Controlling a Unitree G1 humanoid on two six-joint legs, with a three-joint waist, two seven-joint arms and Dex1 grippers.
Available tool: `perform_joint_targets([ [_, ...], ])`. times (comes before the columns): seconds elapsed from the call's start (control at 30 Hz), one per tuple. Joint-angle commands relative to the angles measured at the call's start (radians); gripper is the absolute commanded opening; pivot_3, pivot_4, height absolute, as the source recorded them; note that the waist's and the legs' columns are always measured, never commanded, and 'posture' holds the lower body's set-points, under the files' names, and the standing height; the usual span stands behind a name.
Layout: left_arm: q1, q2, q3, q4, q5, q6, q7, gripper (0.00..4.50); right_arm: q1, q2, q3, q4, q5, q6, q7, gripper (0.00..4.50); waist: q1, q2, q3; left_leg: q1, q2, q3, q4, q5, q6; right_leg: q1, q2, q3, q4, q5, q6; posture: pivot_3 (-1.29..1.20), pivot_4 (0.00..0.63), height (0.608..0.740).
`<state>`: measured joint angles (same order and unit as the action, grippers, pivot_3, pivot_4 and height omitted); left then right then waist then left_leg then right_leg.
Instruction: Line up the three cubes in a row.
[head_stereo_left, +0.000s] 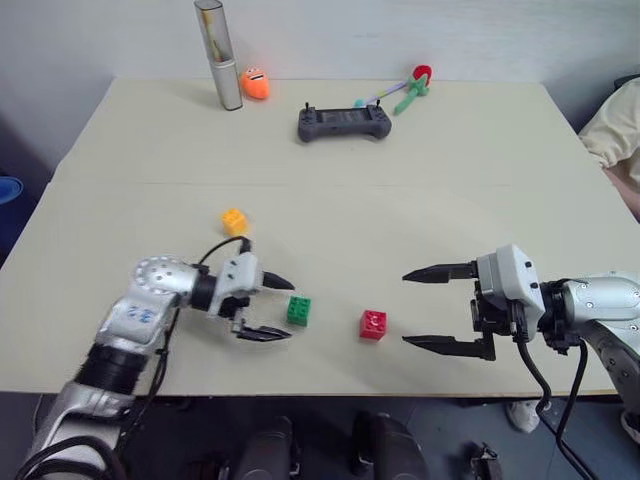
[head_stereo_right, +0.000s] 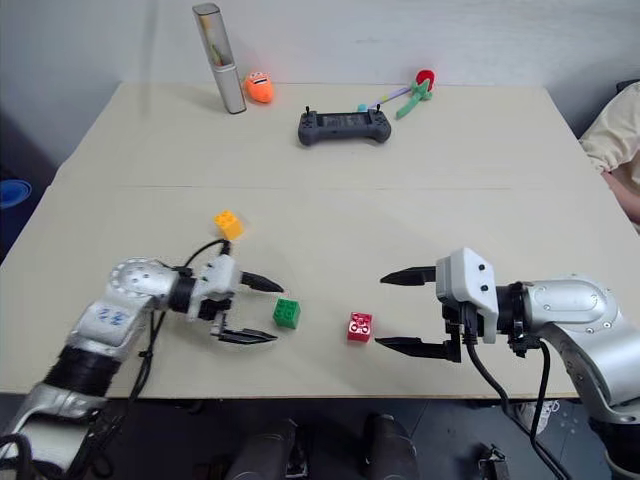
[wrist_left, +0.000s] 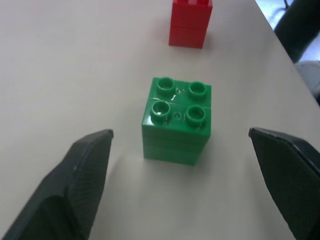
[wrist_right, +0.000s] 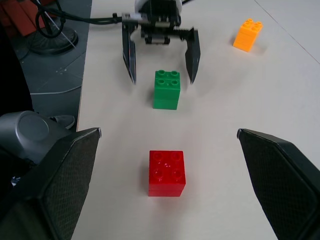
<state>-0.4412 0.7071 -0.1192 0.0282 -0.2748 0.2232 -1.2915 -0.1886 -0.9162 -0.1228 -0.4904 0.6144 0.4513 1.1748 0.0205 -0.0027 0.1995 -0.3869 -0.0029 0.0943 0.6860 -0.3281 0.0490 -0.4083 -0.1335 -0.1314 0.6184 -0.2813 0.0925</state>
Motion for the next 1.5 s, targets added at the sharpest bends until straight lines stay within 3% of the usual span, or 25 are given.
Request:
perform_joint_targets([
  [0.03, 0.044, 0.049, 0.139, -0.100, -0.093, 0.120, 0.065, 4.46, -0.025, -0.002, -0.005, 0.017, 0.000, -0.025, 0.014, 4.50, 0.001, 0.000, 0.000, 0.000, 0.000, 0.000, 0.000, 0.000, 0.000, 0.000, 0.000, 0.000, 0.000, 0.000, 0.000, 0.00, 0.150, 0.740],
  [0.2, 0.046, 0.032, 0.253, -0.053, -0.049, 0.160, 0.288, 4.46, -0.047, 0.015, 0.016, 0.042, -0.012, -0.040, 0.012, 4.50, 0.008, 0.000, 0.000, 0.000, -0.001, -0.001, 0.000, 0.000, 0.000, 0.001, 0.000, -0.001, 0.000, 0.000, 0.000, 0.00, 0.150, 0.740],
  [0.4, -0.063, -0.097, 0.275, 0.122, 0.085, 0.110, 0.629, 4.46, -0.064, 0.034, 0.041, 0.026, -0.014, -0.032, -0.003, 4.50, 0.010, -0.001, 0.000, 0.000, -0.002, -0.001, 0.000, 0.000, 0.001, 0.001, 0.001, -0.001, 0.000, 0.001, 0.001, 0.00, 0.150, 0.740],
  [1.0, -0.373, -0.124, 0.150, 0.734, 0.170, -0.159, 0.469, 4.46, -0.059, 0.031, 0.030, 0.006, -0.002, -0.022, -0.029, 4.50, 0.006, -0.002, 0.000, 0.000, -0.003, 0.002, 0.000, 0.001, 0.001, 0.000, 0.004, -0.005, 0.001, 0.001, 0.001, 0.00, 0.150, 0.740],
  [1.1, -0.431, -0.130, 0.151, 0.854, 0.178, -0.207, 0.455, 3.86, -0.049, 0.032, 0.028, 0.000, -0.005, -0.026, -0.037, 4.50, 0.006, -0.002, 0.000, 0.000, -0.003, 0.002, 0.000, 0.001, 0.001, -0.001, 0.004, -0.007, 0.001, 0.001, 0.001, 0.00, 0.150, 0.740],
  [1.37, -0.441, -0.100, 0.144, 0.895, 0.191, -0.253, 0.356, 1.49, -0.026, 0.026, 0.017, -0.018, 0.001, -0.023, -0.050, 4.50, 0.005, -0.003, 0.000, 0.000, -0.003, 0.003, 0.000, 0.001, 0.001, -0.001, 0.004, -0.007, 0.001, 0.001, 0.002, 0.00, 0.150, 0.740],
  [1.43, -0.431, -0.095, 0.151, 0.858, 0.167, -0.238, 0.290, 1.51, -0.025, 0.024, 0.017, -0.018, 0.001, -0.023, -0.050, 4.50, 0.004, -0.003, 0.000, 0.000, -0.003, 0.003, 0.000, 0.001, 0.001, -0.001, 0.004, -0.007, 0.001, 0.001, 0.002, 0.00, 0.150, 0.740],
  [1.5, -0.358, -0.067, 0.137, 0.667, 0.084, -0.167, 0.106, 1.51, -0.019, 0.018, 0.016, -0.019, 0.006, -0.019, -0.044, 4.50, 0.003, -0.003, 0.000, 0.000, -0.003, 0.003, 0.000, 0.001, 0.001, -0.001, 0.004, -0.007, 0.001, 0.001, 0.002, 0.00, 0.150, 0.740],
])
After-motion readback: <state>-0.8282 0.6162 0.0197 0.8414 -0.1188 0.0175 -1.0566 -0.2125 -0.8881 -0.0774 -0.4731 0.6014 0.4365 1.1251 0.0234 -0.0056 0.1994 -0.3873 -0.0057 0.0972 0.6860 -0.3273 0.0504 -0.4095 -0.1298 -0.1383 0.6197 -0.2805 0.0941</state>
